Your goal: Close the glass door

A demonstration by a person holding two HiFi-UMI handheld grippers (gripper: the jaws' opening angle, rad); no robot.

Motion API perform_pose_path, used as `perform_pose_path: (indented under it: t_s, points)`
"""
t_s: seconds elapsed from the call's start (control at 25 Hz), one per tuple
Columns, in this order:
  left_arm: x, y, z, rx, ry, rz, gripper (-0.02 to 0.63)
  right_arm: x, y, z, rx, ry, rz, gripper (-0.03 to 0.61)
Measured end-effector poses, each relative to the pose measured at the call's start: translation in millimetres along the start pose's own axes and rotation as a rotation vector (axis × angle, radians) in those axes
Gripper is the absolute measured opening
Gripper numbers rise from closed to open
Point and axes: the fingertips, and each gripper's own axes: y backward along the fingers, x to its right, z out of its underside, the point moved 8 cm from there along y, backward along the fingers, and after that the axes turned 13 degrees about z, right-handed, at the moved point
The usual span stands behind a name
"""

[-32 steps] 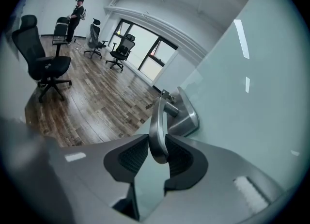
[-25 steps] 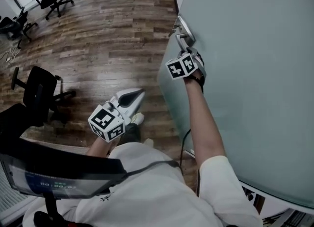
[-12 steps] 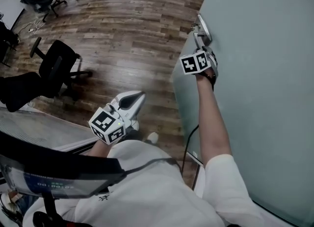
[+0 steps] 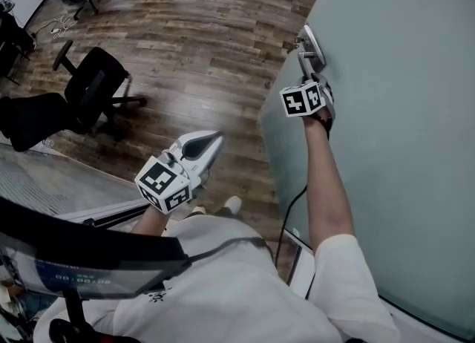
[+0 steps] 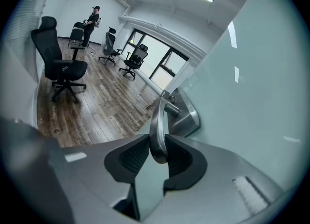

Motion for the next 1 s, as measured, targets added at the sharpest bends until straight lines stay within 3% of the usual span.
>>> perform_pose_path:
  t_s: [1.0]
  points:
    - [27.3, 168.3, 8.6, 0.062, 0.0, -0.046, 0.005, -118.4, 125.4, -47.6, 0.156, 0.126, -0.123, 0.104]
